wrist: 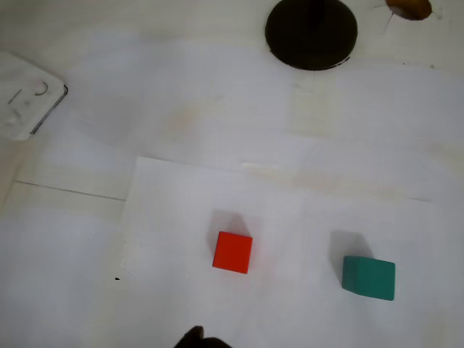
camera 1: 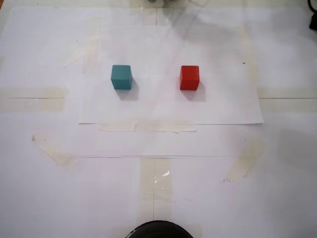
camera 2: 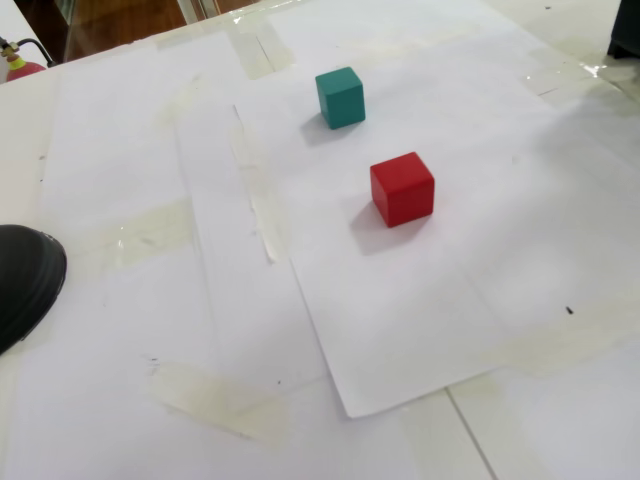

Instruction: Put the red cube on the top of the blue cube.

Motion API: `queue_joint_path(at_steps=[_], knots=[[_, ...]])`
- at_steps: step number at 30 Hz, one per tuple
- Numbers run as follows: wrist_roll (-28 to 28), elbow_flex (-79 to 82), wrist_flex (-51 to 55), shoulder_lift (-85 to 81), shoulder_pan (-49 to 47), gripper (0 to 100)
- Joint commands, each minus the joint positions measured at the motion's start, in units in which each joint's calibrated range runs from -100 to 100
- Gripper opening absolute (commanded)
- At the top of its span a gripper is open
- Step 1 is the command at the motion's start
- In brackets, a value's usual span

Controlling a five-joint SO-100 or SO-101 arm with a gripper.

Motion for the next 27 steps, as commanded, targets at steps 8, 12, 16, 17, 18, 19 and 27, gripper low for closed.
queue_joint_path(at_steps=[8,12,16,17,18,19,27], knots=[[-2.05,-7.75,-3.39,13.07,-2.25,0],[-2.39,-7.30,-2.66,15.56,-2.10,3],[-2.39,-7.03,-3.23,17.28,-2.10,4],[-2.39,-6.94,-3.39,17.80,-2.10,6],[-2.39,-6.84,-3.48,18.23,-2.10,8],[-2.39,-6.84,-3.56,18.48,-2.17,11],[-3.37,-6.84,-5.84,19.17,-3.76,33]])
